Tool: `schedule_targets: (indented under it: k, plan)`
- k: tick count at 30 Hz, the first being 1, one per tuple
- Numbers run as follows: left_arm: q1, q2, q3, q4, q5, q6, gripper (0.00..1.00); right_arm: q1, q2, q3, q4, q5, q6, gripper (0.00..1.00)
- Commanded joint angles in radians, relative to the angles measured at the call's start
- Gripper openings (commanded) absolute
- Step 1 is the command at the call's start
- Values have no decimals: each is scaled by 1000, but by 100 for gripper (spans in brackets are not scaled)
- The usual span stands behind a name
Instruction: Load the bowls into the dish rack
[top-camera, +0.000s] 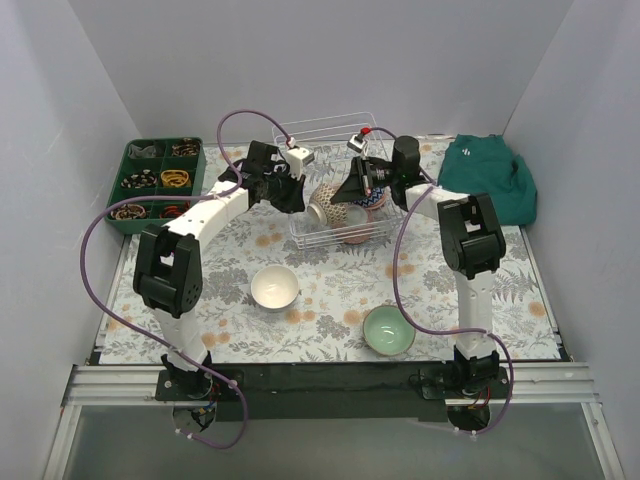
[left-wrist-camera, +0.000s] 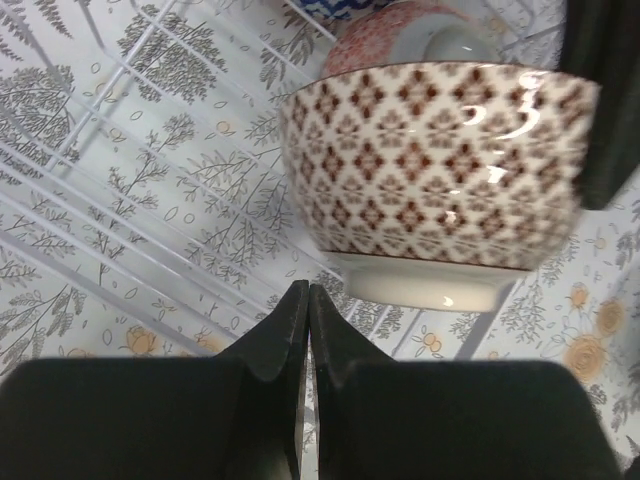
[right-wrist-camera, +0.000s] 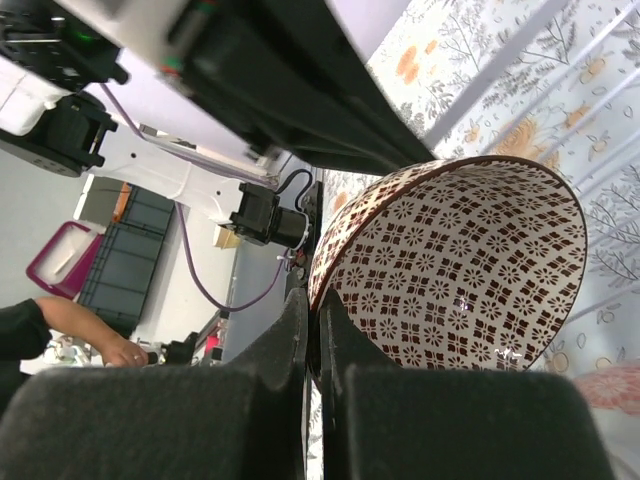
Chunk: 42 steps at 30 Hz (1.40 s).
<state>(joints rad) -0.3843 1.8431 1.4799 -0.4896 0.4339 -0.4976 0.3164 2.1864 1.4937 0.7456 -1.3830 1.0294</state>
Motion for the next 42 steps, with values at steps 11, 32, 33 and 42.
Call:
schedule_targets:
  k: [11,32,33,42]
  plan:
    - [-2,-19,40,-61,140,42,0,9,96,71,51,15,0,1]
    - [-13,84,63,-29,167,36,0,13,122,69,5,9,-54,10]
    - [-18,87,65,-24,164,37,0,13,118,71,3,-4,-66,14]
    - [-24,137,75,45,154,47,0,-11,29,-7,-9,-40,-114,98]
